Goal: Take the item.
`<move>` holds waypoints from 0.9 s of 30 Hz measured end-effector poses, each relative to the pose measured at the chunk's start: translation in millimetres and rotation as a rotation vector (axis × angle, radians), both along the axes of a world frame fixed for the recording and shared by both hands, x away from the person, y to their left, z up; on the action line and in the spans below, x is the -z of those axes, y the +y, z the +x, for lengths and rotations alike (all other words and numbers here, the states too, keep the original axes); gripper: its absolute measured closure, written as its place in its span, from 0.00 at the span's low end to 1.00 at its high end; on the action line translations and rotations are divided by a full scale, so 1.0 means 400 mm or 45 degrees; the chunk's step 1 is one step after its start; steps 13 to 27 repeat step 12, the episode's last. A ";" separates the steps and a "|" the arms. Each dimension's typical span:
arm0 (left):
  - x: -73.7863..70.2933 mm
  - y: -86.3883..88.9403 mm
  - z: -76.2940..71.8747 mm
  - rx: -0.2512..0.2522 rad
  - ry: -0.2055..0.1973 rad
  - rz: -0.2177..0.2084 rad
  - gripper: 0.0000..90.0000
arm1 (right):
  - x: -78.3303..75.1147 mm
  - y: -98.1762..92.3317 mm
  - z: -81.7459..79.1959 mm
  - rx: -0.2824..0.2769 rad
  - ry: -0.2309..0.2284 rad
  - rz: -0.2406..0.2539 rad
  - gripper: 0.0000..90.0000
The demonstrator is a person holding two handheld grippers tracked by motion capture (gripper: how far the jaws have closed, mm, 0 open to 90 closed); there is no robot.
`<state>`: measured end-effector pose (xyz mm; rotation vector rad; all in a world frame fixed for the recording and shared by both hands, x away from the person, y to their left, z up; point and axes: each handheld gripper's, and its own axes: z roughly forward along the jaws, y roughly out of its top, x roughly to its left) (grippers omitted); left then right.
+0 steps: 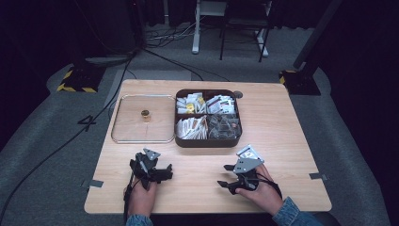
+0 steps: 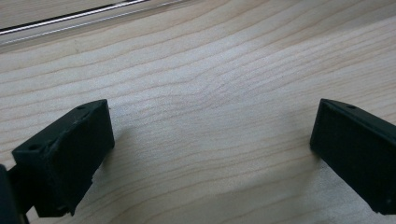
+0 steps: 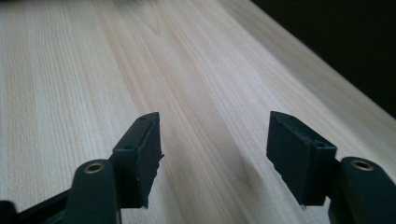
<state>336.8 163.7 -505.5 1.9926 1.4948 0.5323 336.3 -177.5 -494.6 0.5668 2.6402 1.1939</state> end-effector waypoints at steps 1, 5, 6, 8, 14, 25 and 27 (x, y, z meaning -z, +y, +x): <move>0.000 0.000 0.000 0.000 0.001 0.001 0.00 | 0.006 0.003 -0.001 -0.002 0.012 -0.020 0.34; 0.000 0.000 0.000 0.001 0.000 0.000 0.00 | 0.027 0.010 0.002 0.014 0.028 -0.029 0.16; 0.000 0.000 0.000 0.001 0.000 0.000 0.00 | 0.027 0.010 0.002 0.015 0.026 -0.029 0.16; 0.000 0.000 0.001 0.002 0.001 0.000 0.00 | 0.027 0.012 0.003 0.006 0.028 -0.034 0.13; -0.001 0.001 0.002 0.008 0.001 0.007 0.00 | 0.028 0.017 0.001 -0.023 0.030 -0.050 0.07; -0.001 0.001 0.002 0.008 0.001 0.007 0.00 | 0.028 0.017 0.001 -0.023 0.030 -0.050 0.07; -0.001 0.001 0.002 0.008 0.001 0.007 0.00 | 0.028 0.017 0.001 -0.023 0.030 -0.050 0.07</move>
